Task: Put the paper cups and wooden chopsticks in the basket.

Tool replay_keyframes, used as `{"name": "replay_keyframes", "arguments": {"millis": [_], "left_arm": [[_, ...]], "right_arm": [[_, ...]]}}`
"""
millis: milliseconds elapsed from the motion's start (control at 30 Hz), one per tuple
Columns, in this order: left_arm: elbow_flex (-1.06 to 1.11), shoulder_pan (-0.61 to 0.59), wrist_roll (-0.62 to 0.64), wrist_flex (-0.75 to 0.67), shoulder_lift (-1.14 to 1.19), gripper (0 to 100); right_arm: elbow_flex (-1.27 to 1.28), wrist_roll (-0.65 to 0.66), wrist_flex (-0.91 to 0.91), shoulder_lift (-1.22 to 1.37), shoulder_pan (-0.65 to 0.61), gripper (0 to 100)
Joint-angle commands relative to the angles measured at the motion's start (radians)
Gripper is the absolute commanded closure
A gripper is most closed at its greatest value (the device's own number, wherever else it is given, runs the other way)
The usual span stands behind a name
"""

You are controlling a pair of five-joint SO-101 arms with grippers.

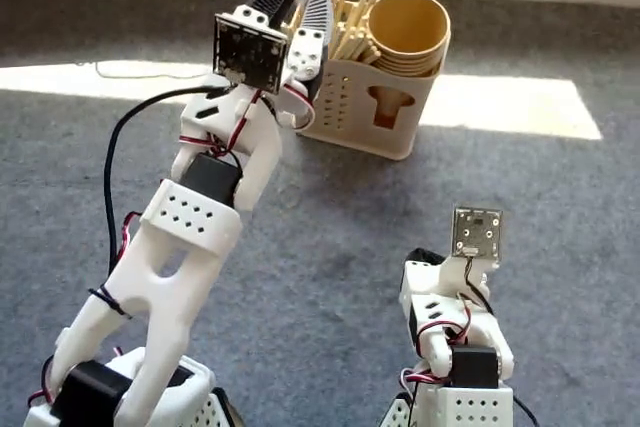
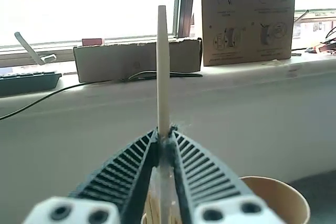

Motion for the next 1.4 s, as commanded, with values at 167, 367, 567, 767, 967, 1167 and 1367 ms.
{"name": "replay_keyframes", "arguments": {"millis": [167,367,567,767,967,1167,1367], "left_arm": [[-0.128,-0.127,0.213,-0.017,-0.018,100],[-0.300,-0.133,0.247,-0.017,0.130,100],[-0.463,-0.127,0.296,0.055,0.271,100],[-0.533,-0.159,0.295,0.153,0.384,100],[-0.476,-0.179,0.295,0.203,0.449,100],[-0.366,-0.176,0.295,0.212,0.450,93],[-0.418,-0.160,0.293,0.453,0.450,85]], "right_arm": [[0.131,-0.006,-0.001,-0.001,0.012,99.2],[0.131,-0.006,-0.001,-0.001,0.012,99.2],[0.131,-0.006,-0.001,-0.001,0.013,99.2],[0.130,-0.006,-0.001,-0.001,0.013,99.2],[0.130,-0.006,-0.001,-0.001,0.013,99.2],[0.130,-0.006,-0.001,-0.001,0.013,99.2],[0.130,-0.006,-0.001,-0.001,0.013,99.2]]}}
